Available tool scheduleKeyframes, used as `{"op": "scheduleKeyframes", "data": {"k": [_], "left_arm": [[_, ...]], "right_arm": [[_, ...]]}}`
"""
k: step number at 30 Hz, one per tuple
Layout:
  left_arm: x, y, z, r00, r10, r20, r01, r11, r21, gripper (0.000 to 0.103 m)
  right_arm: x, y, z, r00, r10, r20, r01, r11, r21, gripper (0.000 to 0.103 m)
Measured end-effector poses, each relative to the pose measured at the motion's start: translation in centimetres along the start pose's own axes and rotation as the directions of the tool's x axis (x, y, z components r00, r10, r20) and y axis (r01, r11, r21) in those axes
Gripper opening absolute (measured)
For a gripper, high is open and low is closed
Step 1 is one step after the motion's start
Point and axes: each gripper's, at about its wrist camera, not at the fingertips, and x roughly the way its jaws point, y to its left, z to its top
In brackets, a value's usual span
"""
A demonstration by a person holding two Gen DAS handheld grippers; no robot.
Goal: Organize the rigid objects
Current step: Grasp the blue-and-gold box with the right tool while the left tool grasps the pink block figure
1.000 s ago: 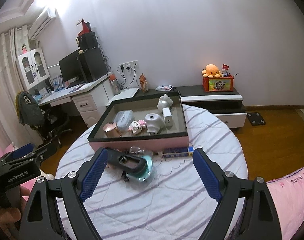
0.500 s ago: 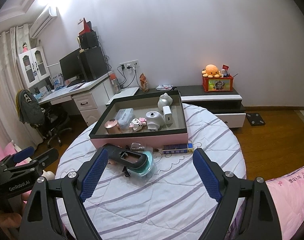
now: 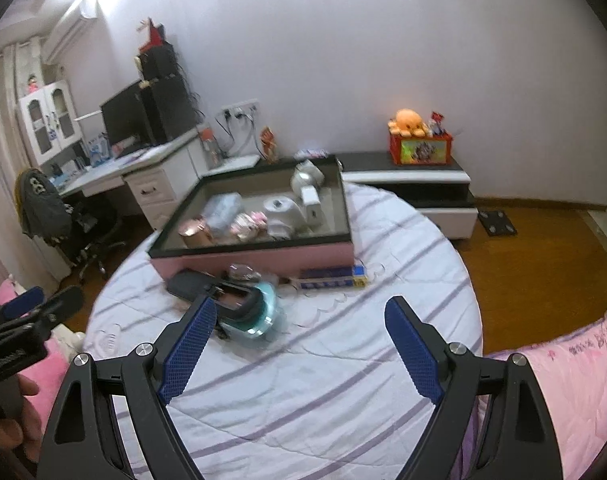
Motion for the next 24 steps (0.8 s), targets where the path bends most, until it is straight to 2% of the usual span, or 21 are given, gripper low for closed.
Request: {"op": "scheduleKeyframes", "data": {"k": [8, 16, 24], "left_arm": [[5.9, -0.4, -1.6, 0.995, 0.01, -0.1, -0.007, 1.0, 0.029, 0.103], [13.6, -2.2, -2.7, 0.975, 0.009, -0.222, 0.006, 0.998, 0.066, 0.103], [17.4, -2.8, -1.5, 0.968, 0.004, -0.252, 0.01, 0.998, 0.056, 0.103]], "right_arm": [[3.5, -1.4, 0.1, 0.997, -0.036, -0.065, 0.037, 0.999, 0.008, 0.088], [9.3, -2.7, 0.5, 0.986, -0.067, -0.154, 0.069, 0.998, 0.005, 0.088], [14.0, -3.2, 1.4, 0.976, -0.049, -0.21, 0.052, 0.999, 0.007, 0.088]]}}
